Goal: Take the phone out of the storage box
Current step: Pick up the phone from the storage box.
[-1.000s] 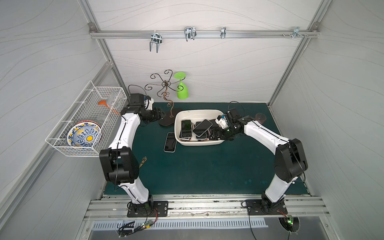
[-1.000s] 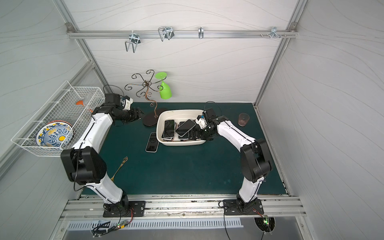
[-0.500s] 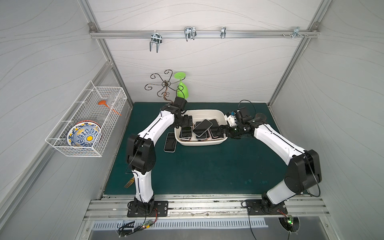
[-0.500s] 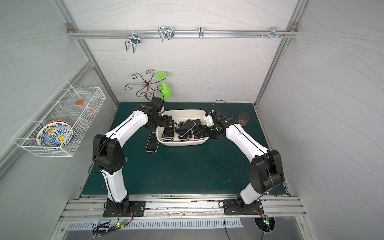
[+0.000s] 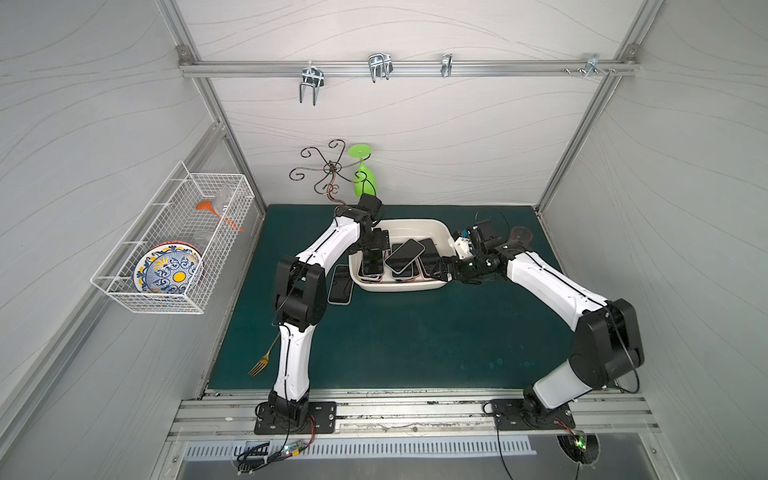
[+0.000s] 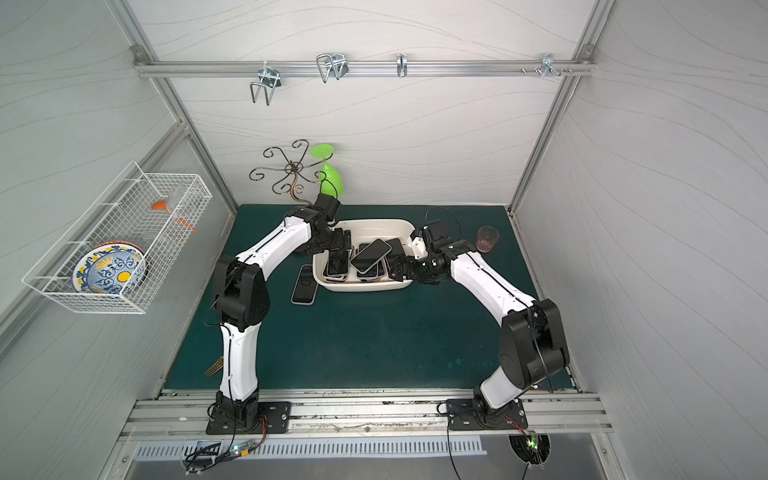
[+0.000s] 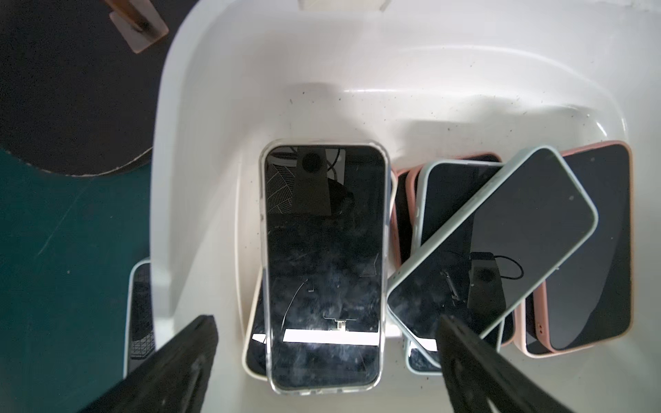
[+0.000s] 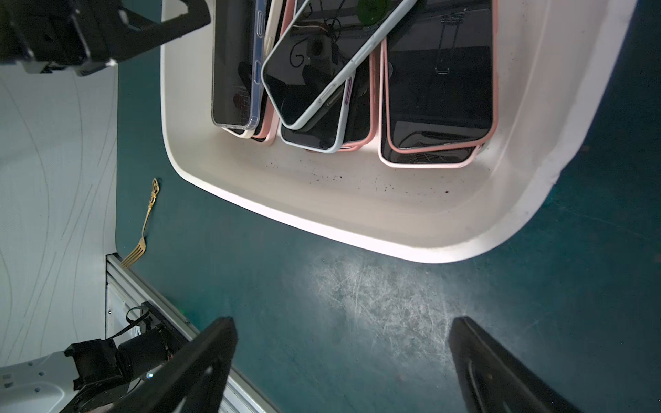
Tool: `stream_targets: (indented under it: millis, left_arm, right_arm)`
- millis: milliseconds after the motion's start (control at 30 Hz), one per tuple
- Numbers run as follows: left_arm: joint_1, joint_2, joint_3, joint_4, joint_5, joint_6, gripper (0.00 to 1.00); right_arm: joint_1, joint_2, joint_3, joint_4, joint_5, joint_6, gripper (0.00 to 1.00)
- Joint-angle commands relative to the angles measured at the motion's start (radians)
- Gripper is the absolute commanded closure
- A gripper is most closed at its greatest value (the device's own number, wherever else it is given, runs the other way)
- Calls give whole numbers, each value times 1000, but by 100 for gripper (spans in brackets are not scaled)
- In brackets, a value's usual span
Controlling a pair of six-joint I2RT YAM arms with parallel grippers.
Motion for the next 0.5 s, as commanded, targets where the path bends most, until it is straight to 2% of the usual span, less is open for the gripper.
stream_targets:
  millis: [0, 467]
  left_arm:
    - [-10, 54, 65, -42, -30, 0, 0]
    - [-13, 154, 92, -47, -18, 2, 2]
  right_arm:
    - [-5, -10, -15, 16, -16, -8, 2]
    - [-4, 4, -32, 33, -26, -18, 2]
